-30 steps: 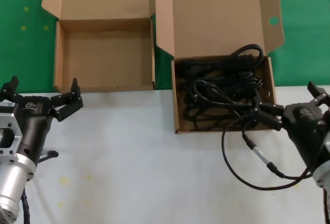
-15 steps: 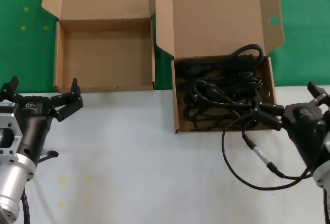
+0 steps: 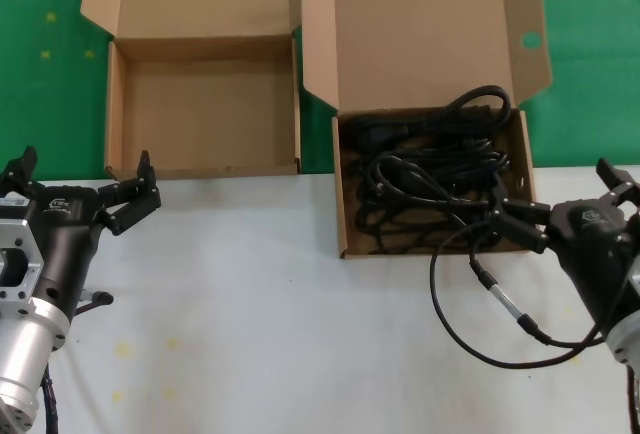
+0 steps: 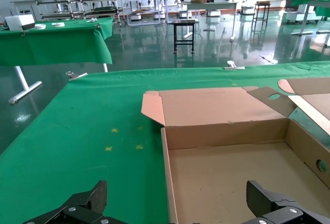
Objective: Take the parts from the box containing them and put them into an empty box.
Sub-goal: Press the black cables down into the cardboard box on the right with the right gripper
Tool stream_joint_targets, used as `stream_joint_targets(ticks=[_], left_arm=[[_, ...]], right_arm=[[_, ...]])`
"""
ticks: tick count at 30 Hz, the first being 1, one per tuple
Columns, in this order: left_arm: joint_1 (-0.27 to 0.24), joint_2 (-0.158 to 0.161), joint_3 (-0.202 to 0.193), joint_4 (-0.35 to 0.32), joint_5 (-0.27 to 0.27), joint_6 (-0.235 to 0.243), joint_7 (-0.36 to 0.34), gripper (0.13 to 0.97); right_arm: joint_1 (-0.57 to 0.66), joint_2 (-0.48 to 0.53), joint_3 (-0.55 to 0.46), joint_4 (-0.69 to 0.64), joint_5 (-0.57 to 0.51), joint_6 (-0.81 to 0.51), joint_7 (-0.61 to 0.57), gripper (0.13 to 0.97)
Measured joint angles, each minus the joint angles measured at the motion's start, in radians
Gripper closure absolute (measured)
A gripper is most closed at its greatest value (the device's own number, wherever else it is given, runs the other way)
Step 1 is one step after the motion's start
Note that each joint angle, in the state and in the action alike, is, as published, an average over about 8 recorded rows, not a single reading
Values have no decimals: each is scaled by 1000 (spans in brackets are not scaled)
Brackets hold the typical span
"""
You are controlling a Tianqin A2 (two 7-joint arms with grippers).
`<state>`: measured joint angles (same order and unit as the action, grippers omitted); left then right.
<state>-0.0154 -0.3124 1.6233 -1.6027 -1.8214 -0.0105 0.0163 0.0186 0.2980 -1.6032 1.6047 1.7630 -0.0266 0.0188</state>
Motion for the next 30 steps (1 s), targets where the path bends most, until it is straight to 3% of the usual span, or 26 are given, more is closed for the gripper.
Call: stream_joint_targets(ticks=[7, 18, 23, 30], left_arm=[[0, 0, 0, 0, 0, 0, 0, 132], [0, 0, 0, 0, 0, 0, 0, 252], [0, 0, 0, 0, 0, 0, 0, 350], [0, 0, 0, 0, 0, 0, 0, 490]], right_arm=[[-17, 78, -60, 53, 49, 51, 4, 129], [-16, 461, -277, 267, 335, 245, -138, 129], [78, 660, -428, 335, 508, 272, -275, 129], [336, 856, -709, 362, 759, 237, -546, 129]])
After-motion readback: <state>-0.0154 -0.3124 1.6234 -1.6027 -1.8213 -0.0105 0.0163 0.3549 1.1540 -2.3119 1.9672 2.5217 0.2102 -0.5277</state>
